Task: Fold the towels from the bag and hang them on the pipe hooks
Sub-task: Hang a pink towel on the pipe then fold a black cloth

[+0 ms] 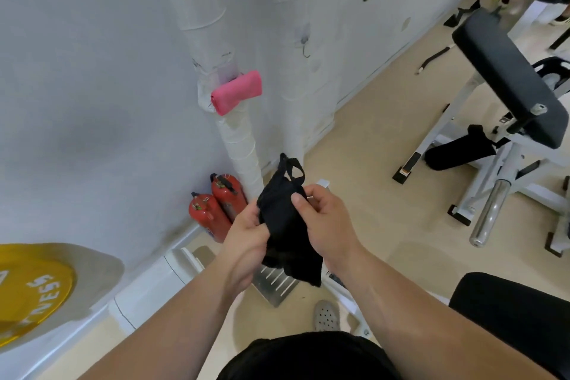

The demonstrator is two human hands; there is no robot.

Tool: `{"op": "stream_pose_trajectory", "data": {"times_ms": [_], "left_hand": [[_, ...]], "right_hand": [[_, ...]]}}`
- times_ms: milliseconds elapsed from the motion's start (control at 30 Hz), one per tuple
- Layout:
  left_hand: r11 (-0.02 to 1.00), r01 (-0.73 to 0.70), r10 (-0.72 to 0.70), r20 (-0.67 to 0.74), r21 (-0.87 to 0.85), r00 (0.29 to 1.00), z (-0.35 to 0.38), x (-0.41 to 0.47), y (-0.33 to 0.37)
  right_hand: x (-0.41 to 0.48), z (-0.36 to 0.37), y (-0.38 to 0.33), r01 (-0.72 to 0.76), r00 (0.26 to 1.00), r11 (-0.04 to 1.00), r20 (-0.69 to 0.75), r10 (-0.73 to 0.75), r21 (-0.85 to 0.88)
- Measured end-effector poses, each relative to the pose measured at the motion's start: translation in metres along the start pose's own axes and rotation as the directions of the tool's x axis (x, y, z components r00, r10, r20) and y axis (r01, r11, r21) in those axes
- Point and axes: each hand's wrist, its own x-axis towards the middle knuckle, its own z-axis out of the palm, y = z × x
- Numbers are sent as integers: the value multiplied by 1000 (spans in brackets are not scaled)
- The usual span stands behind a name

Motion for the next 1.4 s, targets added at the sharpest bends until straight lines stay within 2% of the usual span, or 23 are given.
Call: {"op": "stream_pose_trajectory", "data": {"times_ms": [100, 367, 633, 867, 1000, 1100, 1133, 1233, 1400], "left_hand": [[998, 31, -33, -52, -45, 998, 22, 17, 11], [1000, 5, -5, -147, 4, 989, 65, 49, 29], [998, -39, 44, -100, 52, 994, 71, 59, 39], [983, -88, 59, -179, -162, 982, 85, 68, 55], [981, -101, 68, -193, -163, 979, 86, 74, 58], [971, -80, 48, -143, -224, 989, 85, 73, 54], [972, -95, 68, -131, -214, 989, 85, 72, 54], [982, -183, 176, -138, -42, 975, 81, 70, 54], [982, -187, 191, -191, 39, 963, 52, 74, 53]], "right_hand": [[24, -16, -1, 41, 999, 999, 2, -41, -23], [73, -43, -7, 142, 990, 990, 1, -142, -19], [91, -45, -19, 202, 974, 978, -90, -206, -51], [93, -33, -31, 241, 962, 970, -143, -234, 30], [97, -32, -36, 249, 957, 967, -169, -236, 57], [99, -30, -36, 249, 958, 966, -163, -235, 74], [99, -29, -35, 252, 959, 965, -155, -238, 79], [98, -26, -36, 254, 961, 962, -137, -239, 98], [98, -8, -43, 220, 975, 966, -61, -213, 136]]}}
